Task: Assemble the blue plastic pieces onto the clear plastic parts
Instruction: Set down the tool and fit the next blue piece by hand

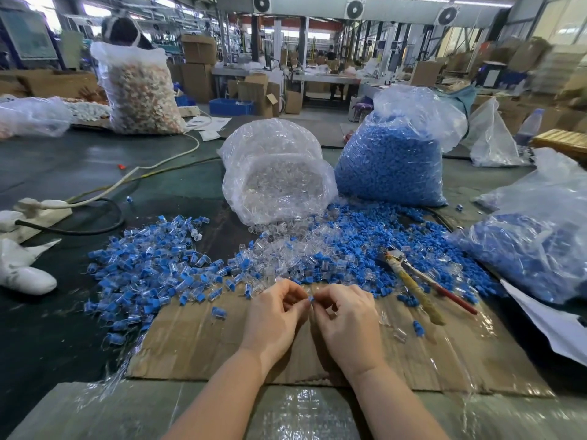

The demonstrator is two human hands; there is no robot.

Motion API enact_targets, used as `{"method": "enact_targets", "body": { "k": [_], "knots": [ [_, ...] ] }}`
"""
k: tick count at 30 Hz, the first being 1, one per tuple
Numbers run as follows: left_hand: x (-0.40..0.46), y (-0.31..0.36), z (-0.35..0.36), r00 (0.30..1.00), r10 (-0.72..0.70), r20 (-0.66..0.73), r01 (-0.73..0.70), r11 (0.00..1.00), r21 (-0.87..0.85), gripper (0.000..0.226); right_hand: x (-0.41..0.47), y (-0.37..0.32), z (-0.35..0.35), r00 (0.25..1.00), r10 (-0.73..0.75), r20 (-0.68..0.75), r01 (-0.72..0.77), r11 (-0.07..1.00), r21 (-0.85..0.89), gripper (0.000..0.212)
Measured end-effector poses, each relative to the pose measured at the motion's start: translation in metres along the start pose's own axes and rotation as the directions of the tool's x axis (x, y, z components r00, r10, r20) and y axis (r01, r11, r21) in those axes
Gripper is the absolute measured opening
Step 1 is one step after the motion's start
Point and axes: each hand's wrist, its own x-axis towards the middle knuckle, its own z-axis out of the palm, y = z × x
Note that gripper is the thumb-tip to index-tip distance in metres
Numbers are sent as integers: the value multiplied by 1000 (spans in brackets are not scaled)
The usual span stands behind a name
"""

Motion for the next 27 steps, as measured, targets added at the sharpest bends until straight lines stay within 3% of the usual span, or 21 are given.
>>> {"method": "enact_targets", "body": {
  "k": [10,27],
  "knots": [
    [1,-1,0,998,-51,-35,46,990,-130,19,1,0,-1,999,-17,27,14,995,101,16],
    [2,-3,0,999,-9,-51,7,999,-35,17,3,0,-2,996,-28,85,16,989,145,20]
  ]
}}
